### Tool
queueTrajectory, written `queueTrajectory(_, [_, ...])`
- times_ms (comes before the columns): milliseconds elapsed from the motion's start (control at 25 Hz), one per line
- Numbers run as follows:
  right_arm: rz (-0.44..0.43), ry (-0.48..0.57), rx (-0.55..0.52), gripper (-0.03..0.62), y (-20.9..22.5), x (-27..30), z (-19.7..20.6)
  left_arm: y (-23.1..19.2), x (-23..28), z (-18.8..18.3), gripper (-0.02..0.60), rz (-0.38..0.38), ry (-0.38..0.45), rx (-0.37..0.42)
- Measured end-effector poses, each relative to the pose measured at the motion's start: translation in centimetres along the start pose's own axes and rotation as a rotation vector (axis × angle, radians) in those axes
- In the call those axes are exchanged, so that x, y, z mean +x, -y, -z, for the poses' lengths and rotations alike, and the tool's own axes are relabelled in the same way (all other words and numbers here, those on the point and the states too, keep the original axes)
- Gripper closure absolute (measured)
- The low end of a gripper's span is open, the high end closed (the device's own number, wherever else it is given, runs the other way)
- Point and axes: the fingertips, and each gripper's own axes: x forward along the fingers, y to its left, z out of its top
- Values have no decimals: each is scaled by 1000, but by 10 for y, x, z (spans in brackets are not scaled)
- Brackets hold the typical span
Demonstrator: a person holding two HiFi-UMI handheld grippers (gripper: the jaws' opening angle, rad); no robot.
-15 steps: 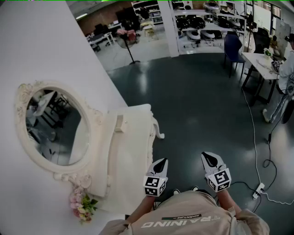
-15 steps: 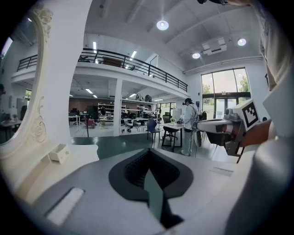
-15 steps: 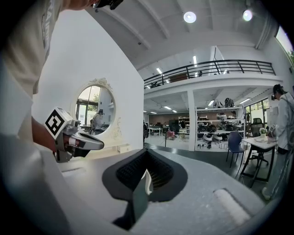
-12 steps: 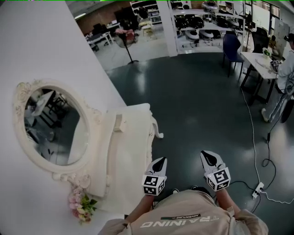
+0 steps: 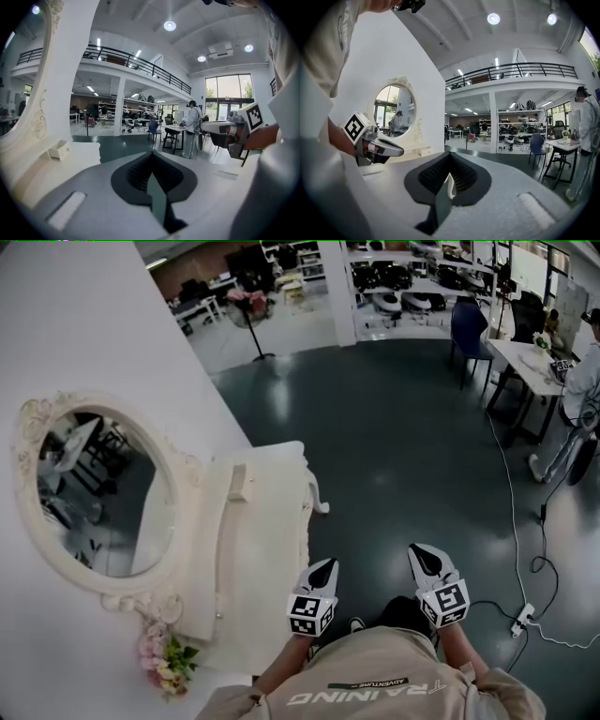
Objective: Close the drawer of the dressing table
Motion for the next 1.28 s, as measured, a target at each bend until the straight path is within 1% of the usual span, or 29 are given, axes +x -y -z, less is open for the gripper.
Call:
queueTrajectory(160, [-20,-34,2,592,-4,7,11,-8,4,12,563,-10,-19,-47])
queueTrajectory(320, [-33,-43,11,591,13,27,13,-17,24,16,563,-24,-38,-78])
queueTrajectory(440, [-40,-53,30,592,26,46,18,-25,41,12,563,-29,-62,-82])
queueTrajectory(560, [-61,-59,24,591,39,69,18,-33,62,-3,563,-31,-66,-66])
queueTrajectory(720, [-105,-55,52,592,61,107,19,-53,96,-20,563,-65,-74,-59])
queueTrajectory(840, [-138,-45,42,592,83,135,14,-63,123,-36,563,-77,-67,-60])
queueTrajectory(960, [-176,-33,36,592,105,159,7,-65,146,-49,563,-87,-60,-38])
queueTrajectory(1080, [-206,-17,31,592,118,175,4,-66,164,-53,563,-101,-63,-13])
queueTrajectory(1160, [-219,-33,14,592,124,180,8,-65,174,-52,563,-107,-65,-28])
queueTrajectory(1280, [-226,-57,31,591,133,182,17,-64,185,-49,563,-109,-81,-50])
